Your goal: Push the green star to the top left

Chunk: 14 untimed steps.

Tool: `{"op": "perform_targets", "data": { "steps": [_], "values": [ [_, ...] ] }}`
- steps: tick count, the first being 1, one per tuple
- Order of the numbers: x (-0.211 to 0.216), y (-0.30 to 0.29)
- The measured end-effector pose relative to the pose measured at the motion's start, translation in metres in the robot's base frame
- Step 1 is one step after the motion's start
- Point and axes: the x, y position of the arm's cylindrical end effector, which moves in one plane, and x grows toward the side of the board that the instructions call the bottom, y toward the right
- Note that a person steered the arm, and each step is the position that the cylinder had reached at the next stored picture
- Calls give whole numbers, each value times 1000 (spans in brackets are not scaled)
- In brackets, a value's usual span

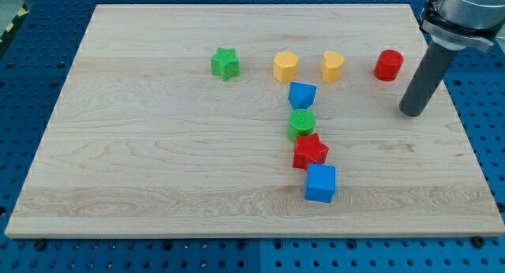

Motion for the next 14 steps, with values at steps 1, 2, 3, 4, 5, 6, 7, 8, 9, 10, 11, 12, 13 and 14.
{"op": "perform_targets", "data": {
  "steps": [1,2,3,4,5,6,7,8,9,10,11,12,13,14],
  "values": [
    [0,0],
    [0,0],
    [0,0],
    [0,0],
    [-11,-33],
    [-42,-105],
    [-46,-141],
    [-45,-170],
    [-45,-199],
    [-58,-232],
    [-78,-279],
    [-99,-323],
    [-136,-341],
    [-142,-320]
  ]
}}
